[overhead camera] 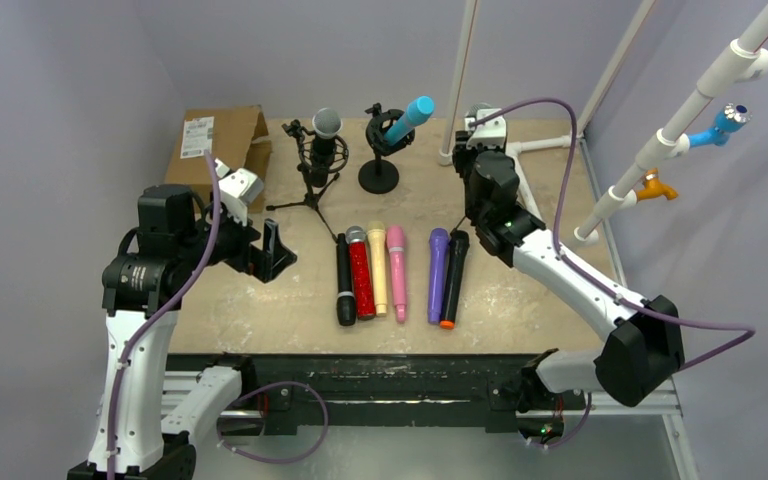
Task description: Attach the microphones to the stand
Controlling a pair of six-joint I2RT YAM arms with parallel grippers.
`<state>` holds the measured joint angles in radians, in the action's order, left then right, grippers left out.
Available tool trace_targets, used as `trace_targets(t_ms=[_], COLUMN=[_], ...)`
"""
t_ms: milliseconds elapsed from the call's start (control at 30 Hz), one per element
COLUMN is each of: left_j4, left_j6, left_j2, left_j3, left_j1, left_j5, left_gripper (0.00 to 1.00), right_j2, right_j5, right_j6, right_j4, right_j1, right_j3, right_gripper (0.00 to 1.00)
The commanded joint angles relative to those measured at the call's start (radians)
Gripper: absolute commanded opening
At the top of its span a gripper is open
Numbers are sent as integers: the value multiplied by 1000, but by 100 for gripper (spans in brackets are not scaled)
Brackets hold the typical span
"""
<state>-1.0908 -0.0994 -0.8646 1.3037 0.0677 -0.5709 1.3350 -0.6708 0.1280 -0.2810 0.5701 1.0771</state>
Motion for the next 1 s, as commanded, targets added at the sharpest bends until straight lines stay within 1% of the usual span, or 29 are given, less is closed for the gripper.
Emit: trace_targets(t_ms=[0,67,133,167,233,267,367,567,733,867,967], left_j4=[25,25,25,25,24,25,25,41,57,79,121], left_j6=[-20,-23,-22,-22,-22,-21,-19,-13,-14,-19,-20], left_j2=[7,7,6,6,4,4,3,-1,-4,0,7], left_j3=[-13,-12,-11,-10,-10,-10,-13,-24,-36,-67,-119], left_j1=[-2,-2,-2,-1,-2,-2,-2,-2,-2,-4,-8], left_j5=[6,6,6,6,6,7,8,24,58,97,122], left_gripper=[100,100,100,100,100,100,100,100,100,100,100], right_j2=[-7,-20,-32,-37,-45,-50,-72,-152,-242,-345,-407], right_j5=[-11,3,10,16,51,66,105,140,277,325,323], right_j6=[-49,-57,-70,-77,-93,-101,-120,-214,-296,-367,-399], right_j4=[1,23,53,74,129,160,235,382,548,629,699], right_j1=[-3,-6,-6,-6,-6,-6,-7,-6,-6,-7,-6], right_j3=[-43,-41,-30,-19,12,28,67,132,173,128,63], right_gripper=[32,47,69,79,93,98,99,99,99,99,99])
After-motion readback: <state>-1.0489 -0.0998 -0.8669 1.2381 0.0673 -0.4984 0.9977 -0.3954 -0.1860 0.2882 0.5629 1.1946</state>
